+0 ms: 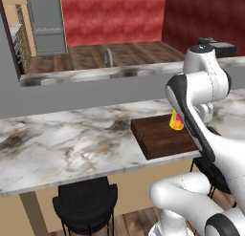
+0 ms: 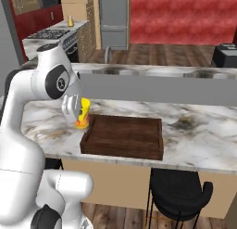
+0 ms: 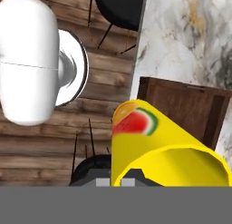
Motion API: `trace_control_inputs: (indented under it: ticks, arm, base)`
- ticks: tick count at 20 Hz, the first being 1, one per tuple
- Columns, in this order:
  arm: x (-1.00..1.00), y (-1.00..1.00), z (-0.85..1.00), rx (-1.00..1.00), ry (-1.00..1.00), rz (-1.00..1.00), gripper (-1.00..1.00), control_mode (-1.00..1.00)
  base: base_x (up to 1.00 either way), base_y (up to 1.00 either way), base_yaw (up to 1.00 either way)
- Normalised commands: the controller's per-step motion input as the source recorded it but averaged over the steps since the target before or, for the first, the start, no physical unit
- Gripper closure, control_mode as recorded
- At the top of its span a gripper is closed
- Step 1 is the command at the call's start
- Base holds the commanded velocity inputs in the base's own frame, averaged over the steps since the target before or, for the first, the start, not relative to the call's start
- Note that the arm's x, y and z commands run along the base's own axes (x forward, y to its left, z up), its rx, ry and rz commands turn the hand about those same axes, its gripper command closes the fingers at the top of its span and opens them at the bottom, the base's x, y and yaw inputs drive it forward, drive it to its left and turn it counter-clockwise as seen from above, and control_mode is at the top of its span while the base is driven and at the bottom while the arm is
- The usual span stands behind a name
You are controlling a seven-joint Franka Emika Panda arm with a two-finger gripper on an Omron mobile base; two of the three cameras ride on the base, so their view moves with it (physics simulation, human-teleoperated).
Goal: There is a tray on the dining counter. Grab the cup, mug, and pitcher and place them on the tray. The pitcher may be placed next to the tray if it cannot fit the tray.
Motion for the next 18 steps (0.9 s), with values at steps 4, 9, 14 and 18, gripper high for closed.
trace_control_inputs:
  ticks: [4,9,14,18]
  arm:
    - [0.42,0.04,-0.22,-0.06,0.00,0.00,1.00,-1.00]
    - [0.45,0.06,-0.21,-0.03,0.05,0.00,1.00,-1.00]
    - [0.47,0.02,-0.23,0.00,0.10,0.00,1.00,-1.00]
    - [0.43,0.01,-0.22,0.00,0.14,0.00,1.00,-1.00]
  base:
    - [0.00,0.00,0.00]
    - [0.00,0.00,0.00]
    - [0.00,0.00,0.00]
    - [0.00,0.00,0.00]
